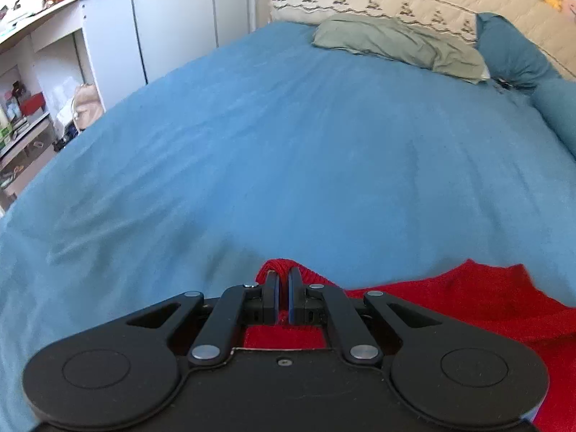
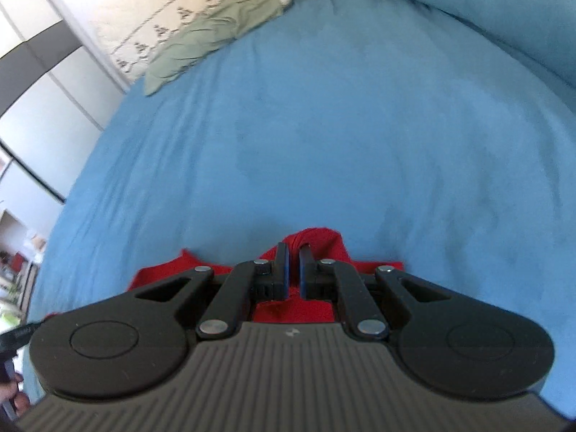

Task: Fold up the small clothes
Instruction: 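Grasp the hem with both grippers and lift it toward the collar, then lay the hem onto the collar and open both grippers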

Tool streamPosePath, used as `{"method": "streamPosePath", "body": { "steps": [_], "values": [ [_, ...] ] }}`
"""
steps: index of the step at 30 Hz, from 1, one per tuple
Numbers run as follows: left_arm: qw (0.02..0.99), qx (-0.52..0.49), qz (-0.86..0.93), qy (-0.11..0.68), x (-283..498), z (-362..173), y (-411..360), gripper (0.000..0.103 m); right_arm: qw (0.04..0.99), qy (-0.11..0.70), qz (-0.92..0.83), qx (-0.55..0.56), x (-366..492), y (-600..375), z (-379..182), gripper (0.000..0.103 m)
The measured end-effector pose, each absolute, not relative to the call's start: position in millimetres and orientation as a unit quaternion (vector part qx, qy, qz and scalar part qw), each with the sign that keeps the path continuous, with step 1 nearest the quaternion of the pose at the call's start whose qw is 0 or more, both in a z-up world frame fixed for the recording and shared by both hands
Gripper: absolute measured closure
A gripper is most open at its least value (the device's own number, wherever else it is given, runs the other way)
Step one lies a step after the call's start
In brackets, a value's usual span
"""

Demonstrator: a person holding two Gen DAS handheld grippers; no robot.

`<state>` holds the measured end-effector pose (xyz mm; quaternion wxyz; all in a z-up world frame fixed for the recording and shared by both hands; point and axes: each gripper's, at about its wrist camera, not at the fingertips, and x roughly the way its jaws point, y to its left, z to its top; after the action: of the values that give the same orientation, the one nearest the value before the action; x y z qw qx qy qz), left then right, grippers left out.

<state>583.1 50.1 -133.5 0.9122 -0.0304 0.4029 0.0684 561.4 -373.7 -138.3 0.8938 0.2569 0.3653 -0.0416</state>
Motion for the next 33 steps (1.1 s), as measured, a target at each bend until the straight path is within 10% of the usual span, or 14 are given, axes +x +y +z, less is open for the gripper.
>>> {"method": "streamPosePath", "body": {
  "steps": [6, 9, 11, 23, 33],
  "values": [
    [0.912, -0.024, 0.067, 0.403, 589.0, -131.3, 44.5, 0.091, 0.902, 0.362, -0.043, 0.231, 577.3, -375.5, -138.5, 0.077],
    [0.917, -0.002, 0.064, 0.393, 580.4, -119.9, 42.6, 0.029, 0.907, 0.36, -0.042, 0.216, 570.2, -372.1, -126.2, 0.025],
    [0.928, 0.014, 0.062, 0.367, 564.1, -108.1, 41.9, 0.011, 0.919, 0.34, -0.032, 0.197, 559.8, -365.9, -114.2, 0.009],
    [0.877, 0.034, -0.024, 0.479, 478.6, -187.4, 27.5, 0.005, 0.903, 0.41, 0.052, 0.119, 521.4, -307.7, -175.9, 0.001],
    [0.883, 0.029, -0.007, 0.469, 473.9, -146.5, 16.5, 0.0, 0.915, 0.39, 0.06, 0.083, 505.3, -298.2, -140.1, 0.0]
  ]
}}
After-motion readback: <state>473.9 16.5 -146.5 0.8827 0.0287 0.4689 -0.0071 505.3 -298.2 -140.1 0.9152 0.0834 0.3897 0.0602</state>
